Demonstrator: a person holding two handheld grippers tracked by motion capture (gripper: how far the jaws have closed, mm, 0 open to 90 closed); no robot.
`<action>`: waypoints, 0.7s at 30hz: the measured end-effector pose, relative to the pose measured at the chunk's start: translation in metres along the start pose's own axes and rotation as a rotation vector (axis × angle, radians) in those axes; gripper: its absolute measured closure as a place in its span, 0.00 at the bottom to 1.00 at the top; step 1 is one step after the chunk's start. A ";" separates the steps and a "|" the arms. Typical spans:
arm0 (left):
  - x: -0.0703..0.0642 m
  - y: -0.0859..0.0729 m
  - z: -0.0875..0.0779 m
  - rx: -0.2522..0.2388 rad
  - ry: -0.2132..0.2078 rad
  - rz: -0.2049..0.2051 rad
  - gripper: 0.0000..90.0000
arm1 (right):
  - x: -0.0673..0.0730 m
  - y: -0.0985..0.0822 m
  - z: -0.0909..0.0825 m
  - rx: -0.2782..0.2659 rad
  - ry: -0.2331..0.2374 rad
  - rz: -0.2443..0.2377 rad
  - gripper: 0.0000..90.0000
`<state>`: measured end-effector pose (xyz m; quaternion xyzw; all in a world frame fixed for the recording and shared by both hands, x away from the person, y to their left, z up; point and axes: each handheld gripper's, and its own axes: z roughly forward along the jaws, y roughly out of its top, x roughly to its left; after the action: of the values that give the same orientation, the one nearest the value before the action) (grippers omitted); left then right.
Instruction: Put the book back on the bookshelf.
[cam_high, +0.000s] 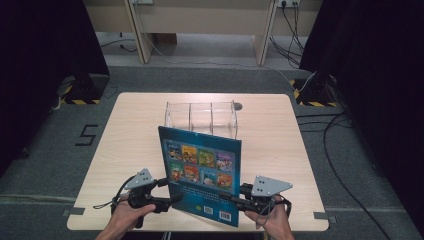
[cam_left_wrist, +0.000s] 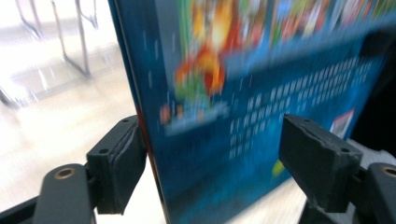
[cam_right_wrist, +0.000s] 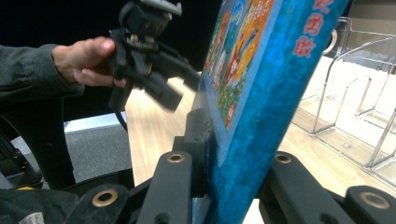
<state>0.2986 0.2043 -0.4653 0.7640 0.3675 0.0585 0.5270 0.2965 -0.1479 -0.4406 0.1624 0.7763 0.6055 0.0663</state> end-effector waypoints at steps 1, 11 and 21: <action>0.001 -0.003 0.002 0.018 -0.005 -0.007 0.25 | 0.000 0.000 0.000 0.000 0.000 0.000 0.87; -0.005 -0.019 0.009 0.104 -0.019 -0.007 0.24 | 0.005 -0.002 -0.003 -0.001 0.001 -0.055 0.88; -0.003 -0.020 0.006 0.064 0.016 -0.004 0.23 | 0.010 -0.012 -0.001 0.027 -0.014 -0.114 0.89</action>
<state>0.2891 0.2014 -0.4838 0.7792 0.3749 0.0522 0.4995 0.2849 -0.1483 -0.4506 0.1231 0.7920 0.5889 0.1038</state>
